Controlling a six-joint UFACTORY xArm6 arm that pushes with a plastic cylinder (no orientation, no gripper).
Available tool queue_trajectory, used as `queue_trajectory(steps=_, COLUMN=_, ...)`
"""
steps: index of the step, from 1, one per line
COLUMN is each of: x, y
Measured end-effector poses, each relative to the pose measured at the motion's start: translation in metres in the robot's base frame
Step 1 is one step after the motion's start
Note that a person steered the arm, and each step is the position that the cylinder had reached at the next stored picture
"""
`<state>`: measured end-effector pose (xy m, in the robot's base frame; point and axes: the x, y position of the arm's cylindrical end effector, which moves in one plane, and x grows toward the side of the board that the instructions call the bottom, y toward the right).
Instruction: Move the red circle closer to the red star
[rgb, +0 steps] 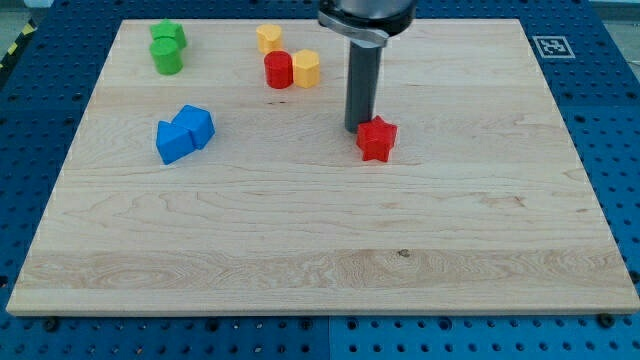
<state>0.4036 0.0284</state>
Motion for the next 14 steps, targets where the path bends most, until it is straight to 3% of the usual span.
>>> queue_trajectory(steps=1, x=-0.015, y=-0.076)
queue_trajectory(steps=2, x=-0.055, y=-0.109)
queue_trajectory(steps=5, x=-0.140, y=-0.125)
queue_trajectory(steps=6, x=-0.140, y=-0.101)
queue_trajectory(steps=10, x=-0.086, y=-0.109)
queue_trajectory(steps=12, x=-0.042, y=-0.084)
queue_trajectory(steps=14, x=-0.043, y=-0.053)
